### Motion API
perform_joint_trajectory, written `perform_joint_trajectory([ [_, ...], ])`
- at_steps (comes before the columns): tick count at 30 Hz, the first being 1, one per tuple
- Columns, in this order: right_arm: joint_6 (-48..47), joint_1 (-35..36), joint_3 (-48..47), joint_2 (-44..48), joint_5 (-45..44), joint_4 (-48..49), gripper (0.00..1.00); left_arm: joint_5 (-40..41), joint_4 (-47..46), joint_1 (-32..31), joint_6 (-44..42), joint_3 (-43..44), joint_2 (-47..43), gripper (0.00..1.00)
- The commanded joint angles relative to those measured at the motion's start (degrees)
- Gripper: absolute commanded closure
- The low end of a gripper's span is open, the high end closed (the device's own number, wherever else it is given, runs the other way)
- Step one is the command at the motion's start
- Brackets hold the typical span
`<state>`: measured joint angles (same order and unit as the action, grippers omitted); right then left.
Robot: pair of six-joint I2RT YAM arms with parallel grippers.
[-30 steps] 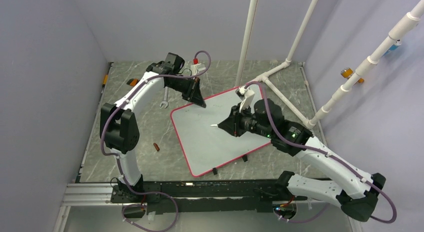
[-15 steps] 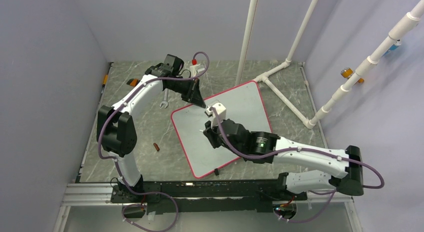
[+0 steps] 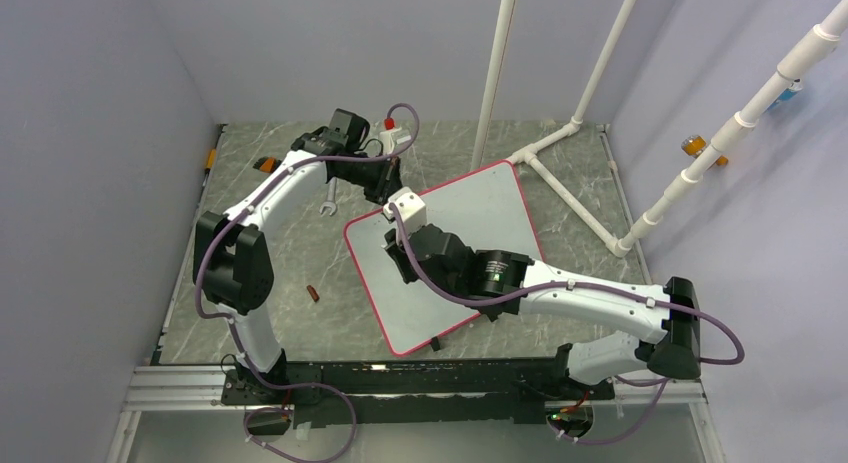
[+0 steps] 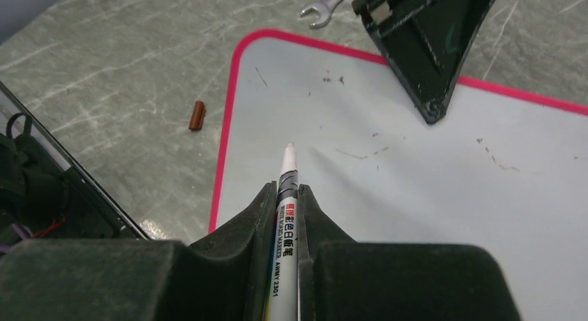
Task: Write a sentence on the whiteboard
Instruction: Write a sentence.
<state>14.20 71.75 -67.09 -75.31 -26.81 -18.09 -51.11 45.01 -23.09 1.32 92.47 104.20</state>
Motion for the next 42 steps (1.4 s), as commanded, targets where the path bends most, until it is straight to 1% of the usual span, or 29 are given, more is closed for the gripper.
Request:
perform_joint_trajectory([
  [1,-1.69,0.28,-4.19,-0.48,-1.47,0.98,1.00,15.64,-8.49,-1.80,-4.82,-2.46,-2.62,1.00],
  [6,-1.06,0.33,-3.02,0.82,-0.70,1.99,1.00,16.23,-10.19,-2.47,-3.09,-3.41,-3.77,1.00],
  [10,-0.40,0.31,-2.43,1.25,0.41,2.02,1.00,16.66,-7.55,-2.73,-4.22,-1.81,-3.10,1.00],
  [16,-0.32,0.35,-3.65,1.12,0.40,0.85,1.00,16.03,-12.53,-2.70,-5.15,-6.97,-5.62,1.00],
  [19,-0.31,0.33,-4.11,0.81,0.03,0.14,1.00,15.72,-10.61,-2.75,-5.69,-4.96,-4.21,1.00],
  [22,0.29,0.31,-3.92,0.17,-0.38,0.33,1.00,15.00,-10.94,-2.73,-5.79,-4.41,-4.13,1.00],
  [26,1.04,0.35,-4.18,-1.49,-1.70,0.01,1.00,14.42,-11.99,-2.72,-6.25,-5.37,-5.61,1.00],
  [33,0.67,0.23,-6.29,-4.02,-3.10,-0.87,1.00,16.55,-10.08,-2.91,-8.77,-5.71,-7.94,1.00],
  [42,0.93,0.26,-6.58,-3.07,-2.57,-0.33,1.00,17.16,-9.00,-2.68,-10.36,-6.53,-10.70,1.00],
])
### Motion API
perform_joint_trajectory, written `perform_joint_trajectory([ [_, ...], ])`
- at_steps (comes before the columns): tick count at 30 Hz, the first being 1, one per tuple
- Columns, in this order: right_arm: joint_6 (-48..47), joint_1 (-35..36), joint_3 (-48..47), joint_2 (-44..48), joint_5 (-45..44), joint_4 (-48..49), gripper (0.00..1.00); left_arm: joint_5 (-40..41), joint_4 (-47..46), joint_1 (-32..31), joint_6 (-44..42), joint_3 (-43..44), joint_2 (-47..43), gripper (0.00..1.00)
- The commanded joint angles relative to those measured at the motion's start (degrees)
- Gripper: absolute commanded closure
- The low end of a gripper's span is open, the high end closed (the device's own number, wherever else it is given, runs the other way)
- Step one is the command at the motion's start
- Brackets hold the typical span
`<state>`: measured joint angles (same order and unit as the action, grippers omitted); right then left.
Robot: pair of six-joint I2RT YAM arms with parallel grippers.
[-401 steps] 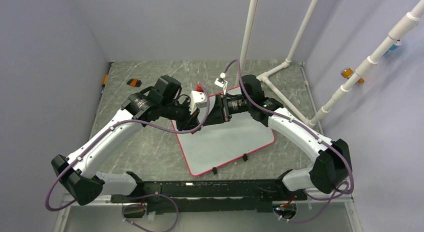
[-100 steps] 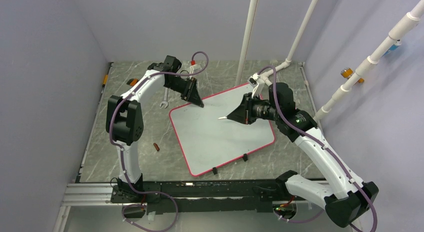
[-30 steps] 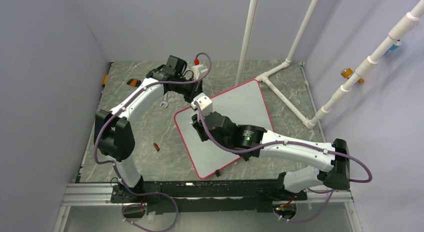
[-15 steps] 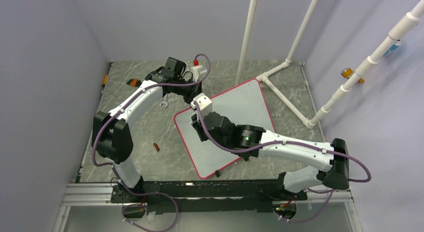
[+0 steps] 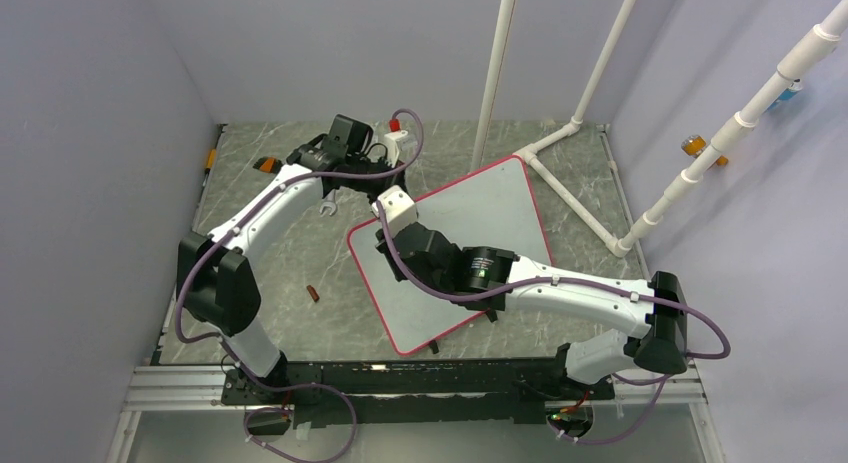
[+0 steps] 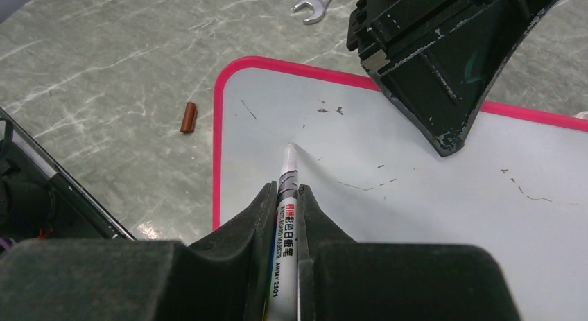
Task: Write a sentence on the whiteboard
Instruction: Write a sentence.
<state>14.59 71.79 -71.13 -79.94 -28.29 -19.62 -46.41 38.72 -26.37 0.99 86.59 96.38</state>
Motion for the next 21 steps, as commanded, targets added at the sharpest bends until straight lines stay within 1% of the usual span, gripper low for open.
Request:
perform_joint_trajectory([
  [1,0.53,0.22,-2.44,1.76,-0.94,1.31,1.00,12.43,-3.25,0.73,-10.01,-1.25,-3.25,1.00],
  [10,0.19,0.22,-3.40,1.25,-1.00,1.60,1.00,13.11,-2.22,0.73,-10.76,-1.42,-2.70,1.00],
  [21,-0.01,0.24,-5.03,-1.74,-1.80,1.01,1.00,13.28,-2.74,0.74,-10.45,-1.89,-3.13,1.00],
])
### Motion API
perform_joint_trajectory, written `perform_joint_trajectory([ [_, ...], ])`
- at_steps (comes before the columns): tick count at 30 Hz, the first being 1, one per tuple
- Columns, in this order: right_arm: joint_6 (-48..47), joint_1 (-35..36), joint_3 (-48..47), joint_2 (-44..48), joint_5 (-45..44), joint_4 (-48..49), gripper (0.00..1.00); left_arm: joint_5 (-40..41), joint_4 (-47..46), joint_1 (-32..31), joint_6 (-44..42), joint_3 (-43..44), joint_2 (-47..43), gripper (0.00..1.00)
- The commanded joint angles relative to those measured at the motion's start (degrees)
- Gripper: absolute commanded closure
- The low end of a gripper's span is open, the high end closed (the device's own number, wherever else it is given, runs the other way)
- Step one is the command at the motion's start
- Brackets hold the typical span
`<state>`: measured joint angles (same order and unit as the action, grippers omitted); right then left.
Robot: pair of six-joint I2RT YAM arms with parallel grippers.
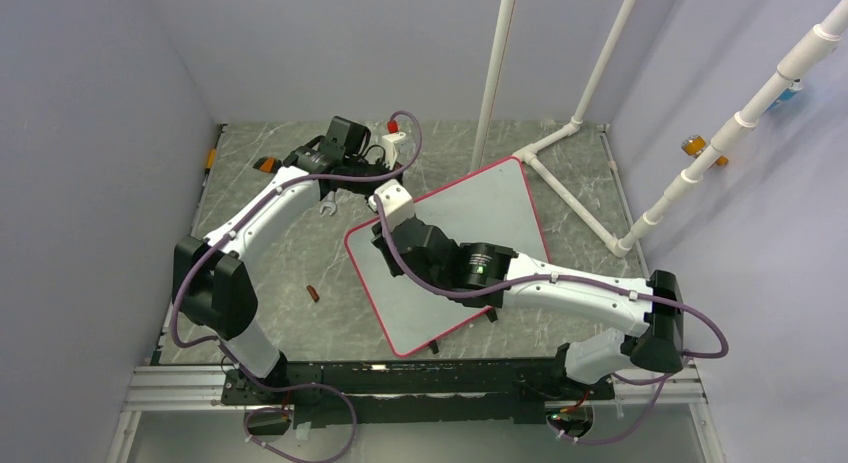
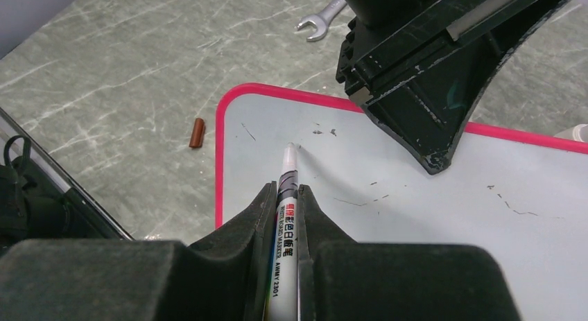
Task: Write a sentence on the whiteboard
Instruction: Write a sentence.
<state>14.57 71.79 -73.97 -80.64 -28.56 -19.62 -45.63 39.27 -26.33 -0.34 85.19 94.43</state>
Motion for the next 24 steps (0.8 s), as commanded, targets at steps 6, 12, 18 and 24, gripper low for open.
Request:
perform_joint_trajectory([
  [6,1.21,0.17,-0.67,-1.73,-1.07,0.55,1.00,12.56,-3.40,0.66,-8.96,-0.41,-1.39,1.00],
  [12,2.61,0.25,1.51,-0.91,-1.01,-1.07,1.00,12.65,-3.49,0.68,-8.93,-0.54,-1.55,1.00],
  [18,4.92,0.28,4.89,1.18,0.98,-1.97,1.00,12.58,-3.45,0.69,-8.85,-0.37,-1.53,1.00],
  [24,6.43,0.37,8.02,3.12,1.69,-2.58,1.00,12.58,-3.58,0.66,-8.90,-0.39,-1.50,1.00],
])
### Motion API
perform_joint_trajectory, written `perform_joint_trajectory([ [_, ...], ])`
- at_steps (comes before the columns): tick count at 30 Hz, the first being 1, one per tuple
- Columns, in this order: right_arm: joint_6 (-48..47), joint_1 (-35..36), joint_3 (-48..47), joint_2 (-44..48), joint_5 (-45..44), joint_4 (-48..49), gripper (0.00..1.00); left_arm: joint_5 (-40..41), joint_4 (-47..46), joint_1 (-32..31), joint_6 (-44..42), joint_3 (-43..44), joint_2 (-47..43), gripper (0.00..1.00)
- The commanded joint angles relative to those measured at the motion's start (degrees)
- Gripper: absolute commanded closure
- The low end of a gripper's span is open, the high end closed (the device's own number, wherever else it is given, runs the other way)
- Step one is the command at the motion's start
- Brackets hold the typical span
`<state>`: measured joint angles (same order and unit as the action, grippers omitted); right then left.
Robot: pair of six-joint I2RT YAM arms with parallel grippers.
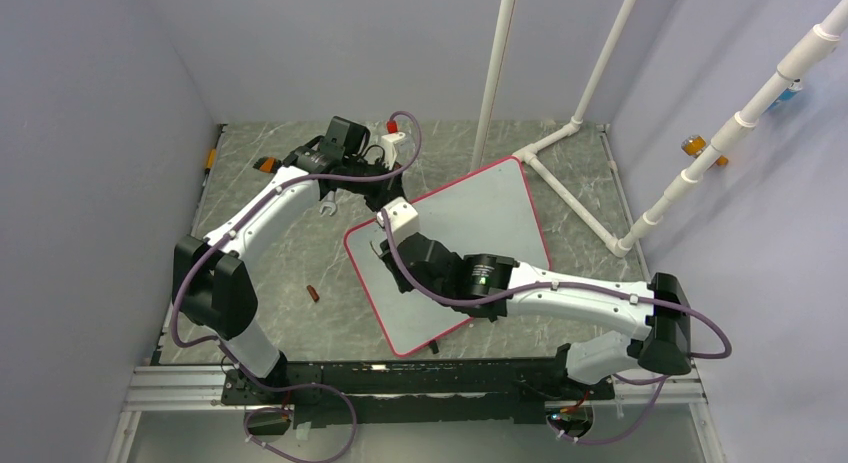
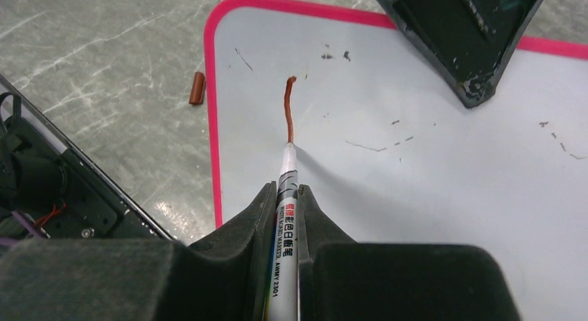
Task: Write a sentence on the whiteboard
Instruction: Write a sentence.
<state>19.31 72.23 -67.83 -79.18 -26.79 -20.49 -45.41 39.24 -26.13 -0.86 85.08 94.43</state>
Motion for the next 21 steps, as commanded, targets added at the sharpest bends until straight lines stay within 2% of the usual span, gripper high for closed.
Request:
perform_joint_trajectory([
  [1,1.77,-0.07,2.13,1.94,-0.29,-1.81,1.00,12.31,-3.56,0.47,-8.44,-0.28,-1.46,1.00],
  [13,-2.73,-0.07,-4.56,1.75,-6.27,-2.27,1.00,12.40,-3.73,0.47,-8.45,-0.52,-1.69,1.00],
  [21,-4.28,-0.54,-4.01,3.13,-7.40,0.54,1.00,12.41,-4.02,0.47,-8.32,-0.56,-2.13,1.00],
])
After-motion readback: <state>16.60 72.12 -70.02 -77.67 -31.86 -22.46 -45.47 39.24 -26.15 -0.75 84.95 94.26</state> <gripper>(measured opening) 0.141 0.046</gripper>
